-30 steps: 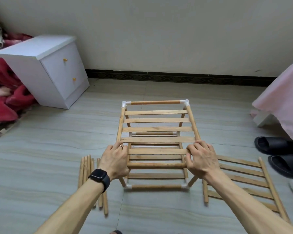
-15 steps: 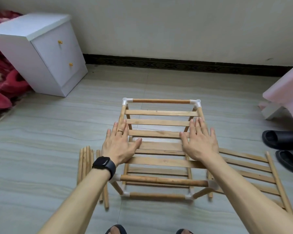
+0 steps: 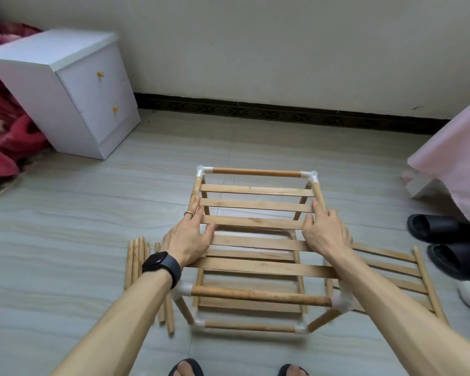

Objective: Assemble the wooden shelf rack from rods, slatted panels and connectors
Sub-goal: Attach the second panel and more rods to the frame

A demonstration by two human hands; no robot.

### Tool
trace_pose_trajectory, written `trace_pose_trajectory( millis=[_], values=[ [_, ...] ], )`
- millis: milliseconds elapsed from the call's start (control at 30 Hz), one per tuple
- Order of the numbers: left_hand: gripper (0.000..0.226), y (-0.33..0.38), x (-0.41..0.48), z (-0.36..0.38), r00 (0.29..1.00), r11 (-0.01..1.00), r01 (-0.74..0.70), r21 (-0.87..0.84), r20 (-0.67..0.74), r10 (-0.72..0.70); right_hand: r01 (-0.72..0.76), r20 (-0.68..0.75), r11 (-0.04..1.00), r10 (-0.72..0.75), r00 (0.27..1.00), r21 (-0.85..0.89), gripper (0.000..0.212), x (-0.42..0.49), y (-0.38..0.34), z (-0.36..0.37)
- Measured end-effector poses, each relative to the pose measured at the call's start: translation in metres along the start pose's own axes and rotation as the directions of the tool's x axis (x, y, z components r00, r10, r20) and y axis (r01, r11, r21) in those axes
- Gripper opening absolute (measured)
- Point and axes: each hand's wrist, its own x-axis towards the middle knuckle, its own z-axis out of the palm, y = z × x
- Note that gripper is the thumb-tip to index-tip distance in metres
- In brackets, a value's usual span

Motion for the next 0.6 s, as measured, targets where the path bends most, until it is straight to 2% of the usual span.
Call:
trace_pose_trajectory(
  millis=[200, 333, 467, 600],
  values=[
    [0.070, -0.013, -0.024, 0.028, 0.999, 0.999, -0.034, 0.040, -0.035, 0.036, -0.007, -0.023, 1.000, 0.007, 1.000, 0.005, 0.055, -0.028, 0.013, 0.019],
    [0.079, -0.006, -0.024, 0.031, 0.999, 0.998, 0.039, 0.052, -0.031, -0.037, -0.014, -0.013, 1.000, 0.014, 1.000, 0.010, 0.052, -0.022, 0.010, 0.016],
    [0.073, -0.005, -0.020, 0.032, 0.999, 0.996, 0.039, 0.082, -0.021, -0.037, -0.004, -0.013, 1.000, 0.004, 1.000, -0.002, 0.051, -0.019, 0.009, 0.014],
    [0.067, -0.003, -0.028, 0.024, 0.999, 0.997, 0.031, 0.069, -0.017, -0.030, 0.042, -0.035, 0.994, -0.046, 0.998, -0.103, 0.057, -0.034, 0.005, 0.014]
  ],
)
